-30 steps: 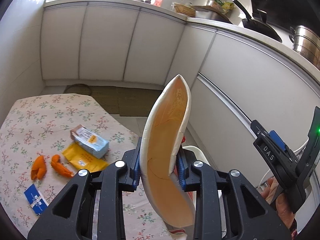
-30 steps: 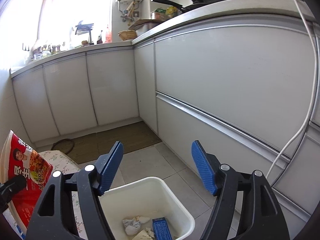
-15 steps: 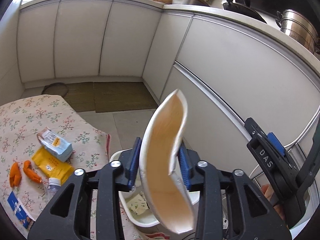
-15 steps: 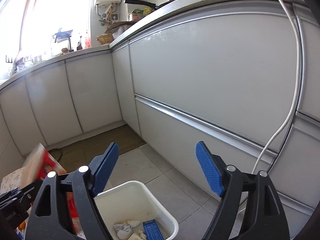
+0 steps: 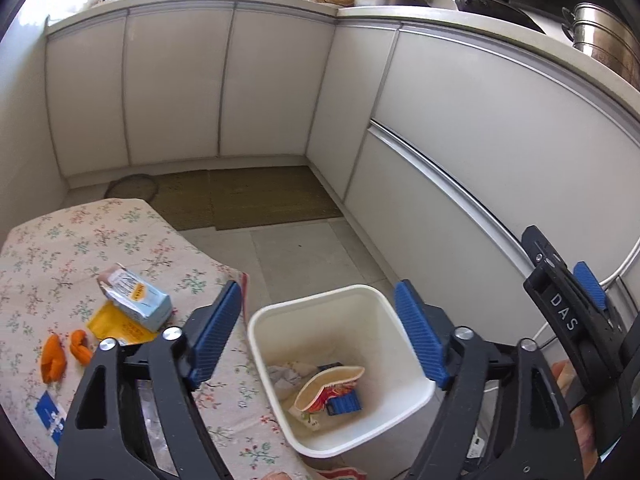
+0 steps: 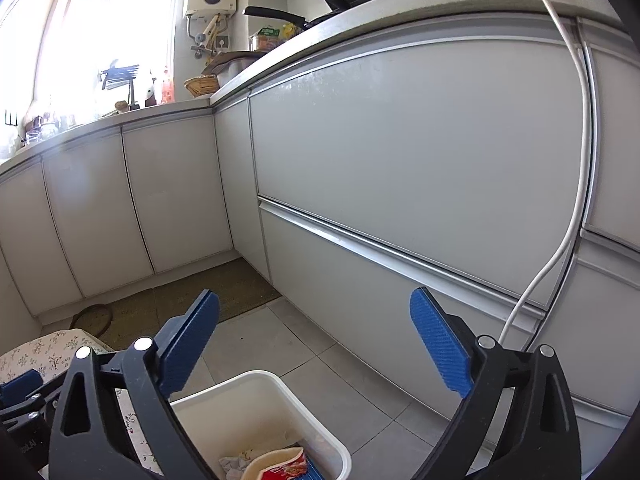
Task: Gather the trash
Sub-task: 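Lower the red noodle cup into the bin and open the left gripper, then move both tools back over the orange peel pieces on the table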
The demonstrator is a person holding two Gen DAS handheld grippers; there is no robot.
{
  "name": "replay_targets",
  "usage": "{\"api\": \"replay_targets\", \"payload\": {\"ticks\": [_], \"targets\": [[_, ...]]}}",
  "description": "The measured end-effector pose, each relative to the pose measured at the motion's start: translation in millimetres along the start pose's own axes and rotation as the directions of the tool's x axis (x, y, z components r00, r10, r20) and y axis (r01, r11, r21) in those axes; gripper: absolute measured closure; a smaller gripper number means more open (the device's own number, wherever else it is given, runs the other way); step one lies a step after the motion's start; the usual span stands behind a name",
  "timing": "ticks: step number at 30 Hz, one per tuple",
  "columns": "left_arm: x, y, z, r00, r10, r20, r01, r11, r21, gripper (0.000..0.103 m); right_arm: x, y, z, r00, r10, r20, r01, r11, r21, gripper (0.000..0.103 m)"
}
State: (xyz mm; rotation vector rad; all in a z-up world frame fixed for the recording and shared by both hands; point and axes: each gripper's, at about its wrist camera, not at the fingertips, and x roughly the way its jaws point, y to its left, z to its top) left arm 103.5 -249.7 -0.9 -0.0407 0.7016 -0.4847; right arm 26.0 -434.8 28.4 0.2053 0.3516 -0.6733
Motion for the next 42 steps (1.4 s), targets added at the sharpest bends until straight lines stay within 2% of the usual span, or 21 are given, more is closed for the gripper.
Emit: {"api": "replay_targets", "payload": {"ticks": [6,12,18,31,42], "targets": [[-14.3,18.2,2.8,0.989,0.135,0.067,-0.137,0.990,0.021,0.010,-3.3,22.2,-4.9,0.999,0.035,-0.013,-0.035,0.999,-0.032,0.007],[-24.4,44.3,4.3,0.964,0.242,0.107,-0.245,0.969,0.023,0.008,-12.9,57.5,-13.9,0.998,0.070,0.002,-0.069,0.992,-0.106,0.007],[-30.1,76.4,5.9,0.953,0.286,0.099,-0.285,0.958,-0.031,0.007,-18.4,90.0,-23.1,0.994,0.107,-0.004,-0.106,0.979,-0.175,0.007],[-39.6,138.6,-3.5,0.926,0.374,0.044,-0.367,0.923,-0.115,0.007,-25.8,157.7,-40.3,0.977,0.205,-0.055,-0.212,0.947,-0.240,0.007],[-54.1,195.0,-17.8,0.888,0.460,0.002,-0.453,0.876,-0.169,0.007,-35.1,219.1,-62.0,0.950,0.295,-0.107,-0.313,0.899,-0.305,0.007]]}}
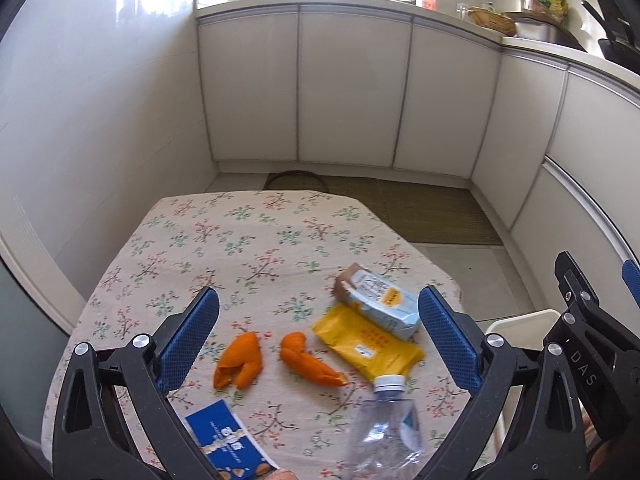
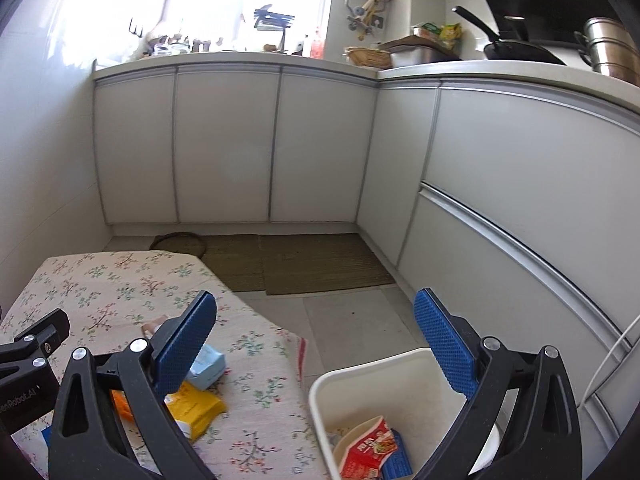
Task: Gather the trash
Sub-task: 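Move both tools back over the orange peel pieces on the table, then grasp an orange peel piece with the left gripper while the right gripper grasps the blue biscuit box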
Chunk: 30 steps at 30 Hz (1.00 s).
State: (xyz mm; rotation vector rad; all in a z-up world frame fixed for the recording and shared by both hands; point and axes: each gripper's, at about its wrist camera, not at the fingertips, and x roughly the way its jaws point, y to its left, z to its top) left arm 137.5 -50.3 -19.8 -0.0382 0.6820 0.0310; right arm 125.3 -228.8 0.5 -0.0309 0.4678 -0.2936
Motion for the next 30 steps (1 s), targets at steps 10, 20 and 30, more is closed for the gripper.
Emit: {"api": "replay_targets", "payload": {"ticks": [10,20,30], "targets": [[31.2,66.5,-11.8,0.992,0.073,-0.103,-0.080,0.994,-0.068,0.007,5.7,61.1,-9.7,0.993,0.110,-0.035,-0.112,0.991,-0.076,0.007],[89.1,134.8,-41.5,0.933,0.012,-0.359,-0.084,0.979,-0.183,0.008,23.8,125.2,-26.4,0.957,0.219,-0.189,-0.249,0.956,-0.154,0.007],[140.7,120.0,-55.8,0.884,-0.111,-0.454,0.046,0.988,-0.150,0.028,63.4,126.7,-39.9,0.876,0.263,-0.403,-0.330,0.938,-0.105,0.007]]}}
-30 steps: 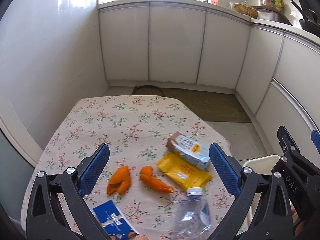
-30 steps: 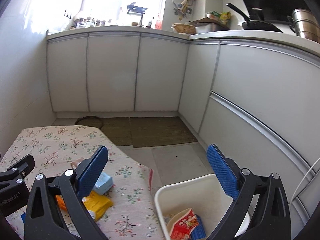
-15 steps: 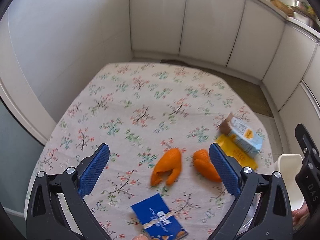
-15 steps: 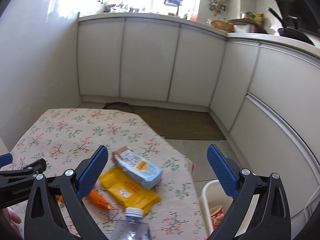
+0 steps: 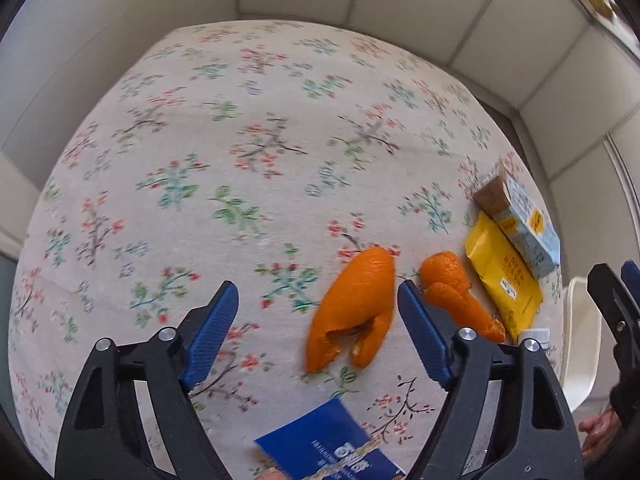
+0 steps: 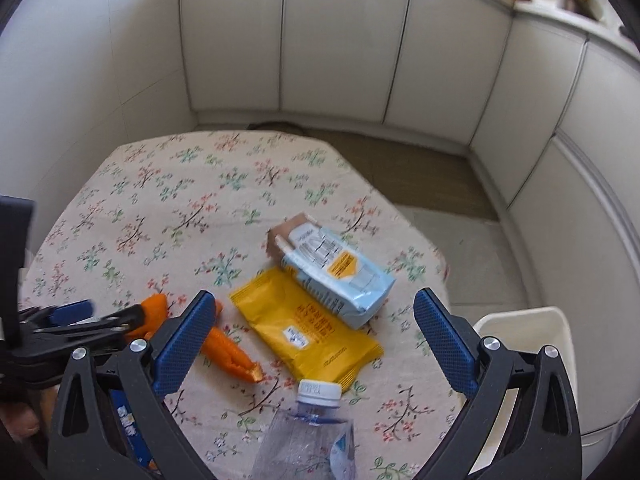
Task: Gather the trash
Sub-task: 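Grasp an orange peel piece with the left gripper while the right gripper grasps the blue biscuit box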
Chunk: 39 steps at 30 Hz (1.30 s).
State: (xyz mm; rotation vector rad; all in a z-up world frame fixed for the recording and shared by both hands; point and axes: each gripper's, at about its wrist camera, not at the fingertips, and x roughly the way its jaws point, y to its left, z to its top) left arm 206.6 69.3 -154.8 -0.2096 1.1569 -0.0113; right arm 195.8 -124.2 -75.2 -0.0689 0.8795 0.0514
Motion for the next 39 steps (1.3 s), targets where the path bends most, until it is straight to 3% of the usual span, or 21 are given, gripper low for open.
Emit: {"api": "replay_targets", "payload": {"ticks": [2,4,5,6,9,16,22,25,31,33,37,39], "targets": [[11.5,-10.4,-0.2,1.000,0.011,-0.024,-0.010,0.998,0.065,0.032,3.6,-2.7,-2.1,0.998,0.051,-0.038,-0.051,0.999,-0.011,0.007],[24.5,-17.0,-2.7,0.998,0.055,-0.043,-0.049,0.991,0.126,0.046,4.5,-1.0,-5.1,0.994,0.081,-0.068,-0.084,0.995,-0.051,0.007],[23.7,-20.7,-4.5,0.996,0.087,-0.012,-0.084,0.983,0.162,0.054,4.6,0.9,-6.7,0.992,0.094,-0.078,-0.100,0.992,-0.073,0.007],[23.6,-21.1,-5.1,0.995,0.094,-0.007,-0.092,0.980,0.176,0.073,5.2,5.1,-9.2,0.989,0.113,-0.094,-0.122,0.987,-0.105,0.007],[16.4,-10.9,-4.2,0.998,0.057,-0.011,-0.054,0.988,0.144,0.086,5.9,23.0,-16.9,0.977,0.169,-0.128,-0.191,0.965,-0.180,0.007],[-25.8,39.7,2.4,0.994,0.088,0.066,-0.089,0.996,0.006,0.087,6.9,90.6,-52.2,0.915,0.301,-0.269,-0.383,0.857,-0.345,0.007],[-82.2,72.7,2.4,0.984,0.084,0.156,-0.068,0.992,-0.103,0.087,15.5,128.6,-78.0,0.836,0.369,-0.407,-0.512,0.790,-0.337,0.007],[-106.4,80.6,-0.7,0.977,0.093,0.189,-0.072,0.991,-0.117,0.087,19.8,141.2,-83.2,0.806,0.388,-0.447,-0.543,0.784,-0.300,0.007],[-135.8,91.2,-9.9,0.969,0.105,0.223,-0.083,0.991,-0.105,0.087,28.1,161.5,-95.4,0.818,0.321,-0.477,-0.509,0.791,-0.341,0.008],[-139.0,95.5,-12.7,0.968,0.103,0.230,-0.078,0.991,-0.112,0.087,30.9,163.7,-98.4,0.824,0.294,-0.485,-0.492,0.795,-0.354,0.019],[-137.4,98.8,-13.1,0.968,0.102,0.231,-0.076,0.990,-0.119,0.087,30.9,170.1,-99.4,0.858,0.246,-0.450,-0.442,0.799,-0.406,0.047],[-133.9,99.4,-12.9,0.969,0.103,0.226,-0.078,0.990,-0.121,0.087,32.4,170.1,-97.0,0.854,0.258,-0.451,-0.447,0.808,-0.384,0.047]]}}
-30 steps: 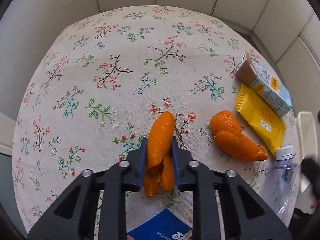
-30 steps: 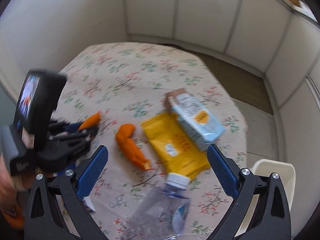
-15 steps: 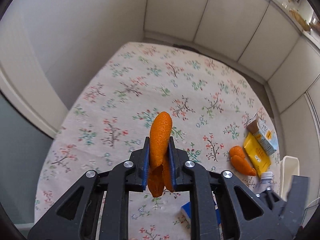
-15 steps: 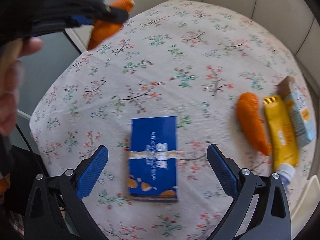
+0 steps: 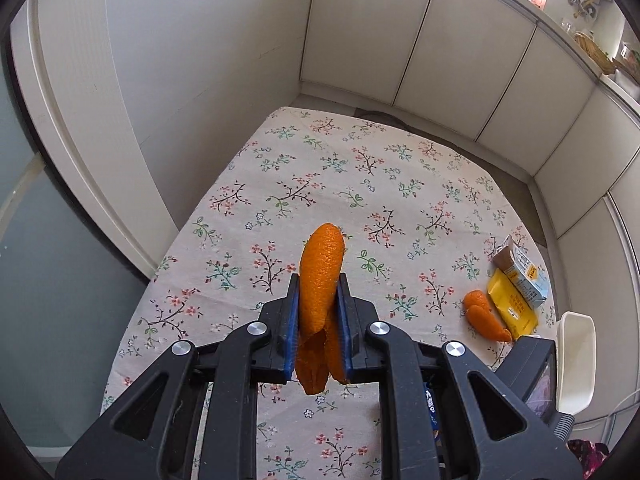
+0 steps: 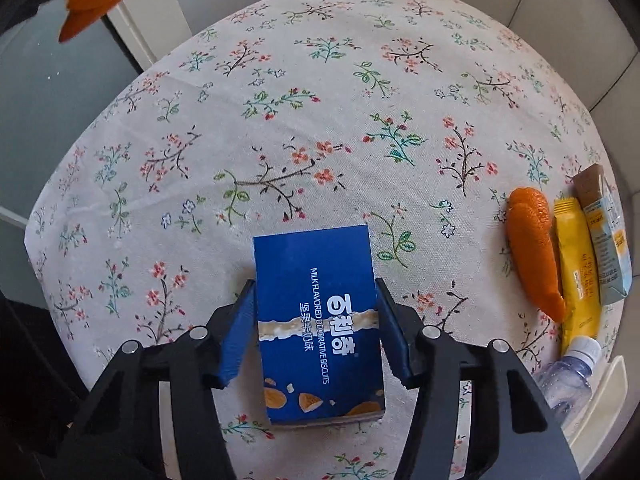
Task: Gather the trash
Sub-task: 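Grasp an orange peel piece with the left gripper while the right gripper grasps the blue biscuit box, then carry the blue biscuit box over the bin and open the right gripper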
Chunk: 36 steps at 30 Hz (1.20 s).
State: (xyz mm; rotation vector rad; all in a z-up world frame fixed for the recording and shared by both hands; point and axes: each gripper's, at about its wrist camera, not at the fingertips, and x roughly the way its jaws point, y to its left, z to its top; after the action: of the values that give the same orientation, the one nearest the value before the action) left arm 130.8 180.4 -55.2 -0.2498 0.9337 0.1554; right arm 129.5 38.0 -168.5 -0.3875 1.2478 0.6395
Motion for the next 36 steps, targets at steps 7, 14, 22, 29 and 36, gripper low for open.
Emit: {"api": "replay_targets", "payload": {"ticks": [7,14,22,29,36], "targets": [[3.5,4.4,0.7,1.000,0.014,0.000,-0.014,1.000,-0.015,0.087,-5.0,-2.2,20.3,0.999,-0.012,0.047,0.011,1.000,0.024,0.047],[6.9,4.5,3.0,0.999,0.033,0.007,-0.032,0.999,-0.021,0.087,-33.3,-17.2,46.1,0.982,-0.042,0.183,0.026,0.996,0.088,0.047],[0.8,-4.2,7.2,0.998,0.041,0.052,-0.040,0.999,-0.024,0.087,-77.2,-38.6,52.3,0.920,-0.129,0.371,0.060,0.979,0.193,0.047],[-17.6,-22.4,12.8,0.990,0.040,0.135,-0.039,0.999,-0.015,0.087,-119.7,-45.7,45.9,0.824,-0.233,0.517,0.103,0.958,0.268,0.047],[-42.6,-43.7,15.9,0.971,0.034,0.238,-0.034,0.999,-0.005,0.087,-156.2,-56.2,30.8,0.731,-0.325,0.600,0.131,0.930,0.344,0.047]]}}
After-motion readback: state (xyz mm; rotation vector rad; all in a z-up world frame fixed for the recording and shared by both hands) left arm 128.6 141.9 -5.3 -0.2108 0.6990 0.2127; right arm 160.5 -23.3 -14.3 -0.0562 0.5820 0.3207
